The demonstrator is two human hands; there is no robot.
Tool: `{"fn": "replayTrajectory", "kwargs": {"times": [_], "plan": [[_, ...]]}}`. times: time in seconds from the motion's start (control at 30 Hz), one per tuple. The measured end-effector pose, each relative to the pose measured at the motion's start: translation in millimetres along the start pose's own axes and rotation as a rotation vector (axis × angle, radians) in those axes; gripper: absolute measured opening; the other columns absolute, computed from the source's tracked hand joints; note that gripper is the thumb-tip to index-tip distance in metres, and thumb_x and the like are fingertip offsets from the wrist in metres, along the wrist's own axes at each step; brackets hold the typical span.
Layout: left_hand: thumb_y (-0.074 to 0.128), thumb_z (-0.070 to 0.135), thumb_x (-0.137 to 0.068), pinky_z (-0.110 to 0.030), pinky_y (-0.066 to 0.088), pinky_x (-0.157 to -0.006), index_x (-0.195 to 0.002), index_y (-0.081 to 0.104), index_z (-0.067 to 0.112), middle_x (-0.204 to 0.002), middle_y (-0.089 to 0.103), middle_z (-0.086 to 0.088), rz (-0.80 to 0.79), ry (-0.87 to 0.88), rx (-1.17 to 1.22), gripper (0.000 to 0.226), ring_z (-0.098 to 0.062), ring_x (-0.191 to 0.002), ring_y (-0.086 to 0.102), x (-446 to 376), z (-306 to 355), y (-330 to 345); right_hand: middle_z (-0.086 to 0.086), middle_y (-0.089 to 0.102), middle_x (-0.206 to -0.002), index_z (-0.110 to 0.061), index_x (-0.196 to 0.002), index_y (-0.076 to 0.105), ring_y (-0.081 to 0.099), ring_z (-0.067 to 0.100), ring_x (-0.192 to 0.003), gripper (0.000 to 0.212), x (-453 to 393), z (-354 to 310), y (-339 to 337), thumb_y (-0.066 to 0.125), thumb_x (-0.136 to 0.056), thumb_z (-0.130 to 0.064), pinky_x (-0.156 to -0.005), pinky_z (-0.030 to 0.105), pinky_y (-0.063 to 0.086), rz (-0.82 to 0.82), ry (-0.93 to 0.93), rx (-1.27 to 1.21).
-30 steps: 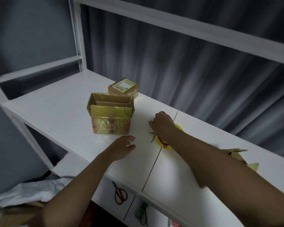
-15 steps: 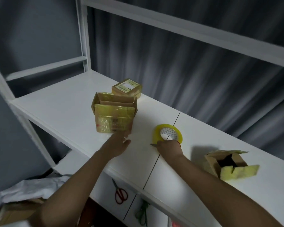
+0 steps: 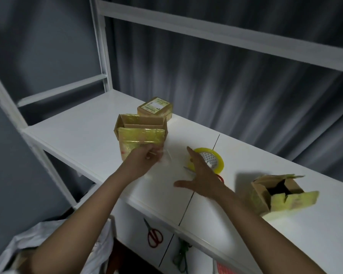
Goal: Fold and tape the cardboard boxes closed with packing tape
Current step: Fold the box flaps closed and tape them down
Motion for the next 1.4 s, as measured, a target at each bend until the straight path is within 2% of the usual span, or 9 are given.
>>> {"fn": "replayTrajectory", "kwargs": {"times": [0.1, 0.27, 0.4, 0.6, 0.7, 0.87, 1.1, 1.23, 1.4], "plan": [[0.065, 0.002, -0.085, 0.000, 0.041, -0.068, -0.107, 0.064, 0.007, -0.094, 0.062, 0.004, 0.036, 0.014, 0.017, 0.023, 0.000, -0.078, 0.057, -2, 10, -14, -0.011, 0.021, -0.146, -0.030, -0.148, 0.011, 0.033, 0.011, -0.132, 0.116, -9, -32, 20, 0.085, -0.061, -0.047, -0.103, 0.027, 0.038, 0.146, -0.187, -0.080], [0.069, 0.010, -0.084, -0.004, 0.044, -0.067, -0.109, 0.065, 0.012, -0.094, 0.062, 0.008, 0.067, 0.007, 0.014, 0.026, -0.004, -0.082, 0.058, -9, 9, -42, -0.012, 0.054, -0.106, -0.026, -0.103, 0.056, 0.056, 0.006, -0.097, 0.032, -20, -67, -3, 0.072, -0.082, -0.007, -0.082, 0.017, 0.048, 0.628, -0.370, -0.369], [0.056, 0.000, -0.091, -0.007, 0.047, -0.069, -0.108, 0.065, 0.012, -0.094, 0.066, 0.004, 0.062, -0.054, 0.281, 0.023, -0.003, -0.084, 0.063, -16, -6, -59, -0.002, 0.070, -0.089, -0.016, -0.086, 0.070, 0.064, 0.006, -0.085, 0.015, -39, -67, -22, 0.067, -0.086, -0.002, -0.076, 0.014, 0.049, 0.748, -0.161, -0.665], [0.057, 0.021, -0.093, -0.016, 0.053, -0.067, -0.120, 0.060, 0.032, -0.112, 0.062, 0.016, -0.052, -0.112, 0.577, 0.029, -0.002, -0.098, 0.064, -35, -9, -67, 0.000, 0.070, -0.075, -0.010, -0.083, 0.070, 0.066, 0.010, -0.070, 0.015, -81, -61, -36, 0.062, -0.088, 0.001, -0.075, 0.026, 0.057, 0.771, 0.060, -1.102], [0.052, 0.015, -0.095, -0.014, 0.050, -0.072, -0.122, 0.054, 0.029, -0.114, 0.058, 0.011, 0.077, -0.063, 0.359, 0.030, -0.006, -0.100, 0.058, -45, -22, -90, 0.010, 0.066, -0.083, -0.007, -0.091, 0.067, 0.065, 0.009, -0.067, 0.008, -88, -45, -53, 0.059, -0.092, -0.005, -0.075, 0.026, 0.057, 0.897, 0.140, -1.063], [0.046, 0.011, -0.097, -0.023, 0.044, -0.093, -0.123, 0.058, 0.021, -0.117, 0.056, 0.010, 0.023, 0.090, -0.059, 0.030, -0.010, -0.109, 0.053, -62, -32, -95, -0.010, 0.069, -0.074, -0.028, -0.076, 0.068, 0.067, 0.005, -0.076, 0.021, -102, -71, -80, 0.065, -0.089, -0.011, -0.079, 0.021, 0.052, 0.555, -0.033, -0.514], [0.055, 0.018, -0.090, -0.035, 0.051, -0.091, -0.127, 0.046, 0.024, -0.120, 0.056, 0.003, -0.452, 0.049, -0.488, 0.039, -0.018, -0.106, 0.057, -92, -37, -41, -0.002, 0.070, -0.072, -0.020, -0.077, 0.070, 0.068, 0.015, -0.074, 0.019, -95, -104, -62, 0.064, -0.087, -0.004, -0.074, 0.020, 0.054, 0.241, -0.151, -0.520], [0.058, 0.019, -0.088, -0.028, 0.045, -0.083, -0.130, 0.040, 0.024, -0.115, 0.049, 0.006, -0.570, -0.020, -0.459, 0.046, -0.015, -0.104, 0.052, -95, -41, -36, -0.007, 0.071, -0.076, -0.017, -0.080, 0.073, 0.063, 0.010, -0.074, 0.011, -108, -98, -46, 0.068, -0.086, -0.009, -0.074, 0.027, 0.050, 0.226, -0.138, -0.269], [0.060, 0.026, -0.087, -0.040, 0.045, -0.098, -0.129, 0.038, 0.030, -0.121, 0.051, 0.003, -0.582, -0.088, -0.385, 0.048, -0.020, -0.111, 0.052, -95, -50, -31, -0.001, 0.071, -0.080, -0.022, -0.078, 0.073, 0.062, 0.014, -0.076, 0.015, -119, -81, -33, 0.068, -0.086, -0.009, -0.074, 0.031, 0.050, 0.246, -0.102, -0.232]]}}
Point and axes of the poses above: each hand's wrist, its own x-axis away from the middle knuckle, its own y-axis out of the palm, z = x × y, the point moved 7 cm from there along -x, towards the middle knuckle
